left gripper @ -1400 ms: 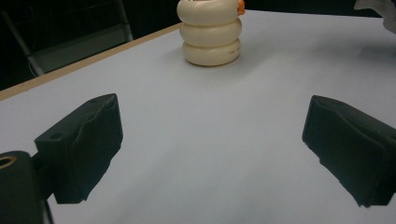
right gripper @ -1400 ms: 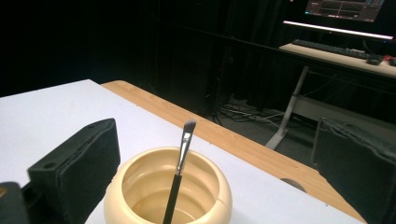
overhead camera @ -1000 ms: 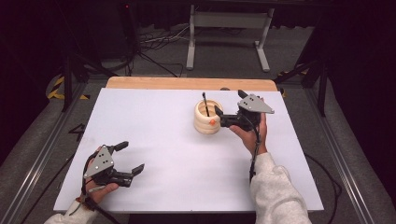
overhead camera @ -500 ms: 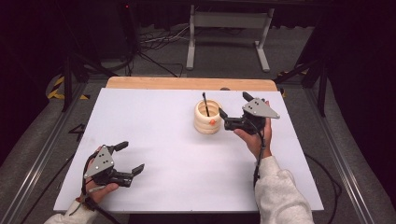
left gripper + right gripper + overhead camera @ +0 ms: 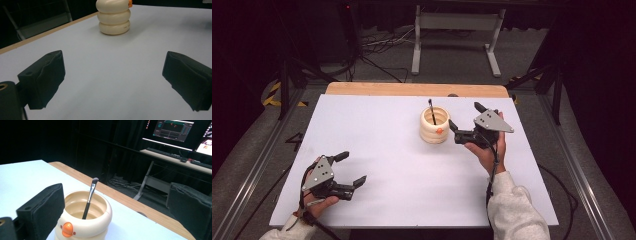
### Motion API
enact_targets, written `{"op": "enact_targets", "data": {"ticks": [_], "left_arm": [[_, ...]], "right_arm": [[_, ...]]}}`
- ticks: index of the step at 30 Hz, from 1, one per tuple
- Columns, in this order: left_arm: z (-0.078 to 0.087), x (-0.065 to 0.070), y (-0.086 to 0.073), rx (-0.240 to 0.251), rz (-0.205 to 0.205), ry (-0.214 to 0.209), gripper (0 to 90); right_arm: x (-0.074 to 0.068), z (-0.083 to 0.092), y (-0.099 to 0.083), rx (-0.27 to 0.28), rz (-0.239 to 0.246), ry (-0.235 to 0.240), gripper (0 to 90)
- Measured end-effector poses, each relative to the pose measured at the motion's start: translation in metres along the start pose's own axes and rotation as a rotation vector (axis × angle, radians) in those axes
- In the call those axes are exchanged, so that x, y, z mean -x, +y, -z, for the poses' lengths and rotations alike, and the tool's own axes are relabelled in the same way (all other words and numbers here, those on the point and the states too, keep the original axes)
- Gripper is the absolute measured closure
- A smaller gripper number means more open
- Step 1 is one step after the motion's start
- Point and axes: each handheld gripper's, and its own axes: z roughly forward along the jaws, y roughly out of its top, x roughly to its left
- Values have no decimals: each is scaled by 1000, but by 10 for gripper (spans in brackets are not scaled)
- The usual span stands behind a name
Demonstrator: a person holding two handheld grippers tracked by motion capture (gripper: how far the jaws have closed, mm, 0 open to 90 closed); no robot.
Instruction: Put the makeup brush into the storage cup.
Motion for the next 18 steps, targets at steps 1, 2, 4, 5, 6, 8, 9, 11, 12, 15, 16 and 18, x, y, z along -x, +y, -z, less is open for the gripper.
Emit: {"op": "enact_targets", "data": {"ticks": [1,2,4,5,6,8,9,11,12,15,16,18], "left_arm": [[0,0,0,1,1,-1,54],[0,0,0,-1,0,0,54],[0,1,0,3,0,1,52],[0,1,0,3,0,1,53],[0,1,0,3,0,2,53],[0,1,0,0,0,-1,53],[-1,1,0,-2,-2,2,53],[-1,1,0,0,-2,1,52],[-1,1,0,-1,-4,2,53],[-1,1,0,-4,1,0,52],[-1,1,0,-6,1,1,51],[-1,1,0,-4,4,-1,45]], "right_arm": [[0,1,0,1,1,-2,22],[-1,3,0,1,1,3,22],[-1,5,0,-2,8,2,19],[-1,5,0,-2,8,2,19],[-1,6,0,-3,9,4,20],[-2,9,-1,5,18,-10,24],[-1,9,-1,8,19,-20,24],[-1,11,-2,6,12,-13,23],[-1,11,-3,6,18,-13,23],[-3,13,-5,-5,21,-3,22],[-3,14,-7,-7,28,-5,23],[-4,17,-9,-16,33,-2,21]]}}
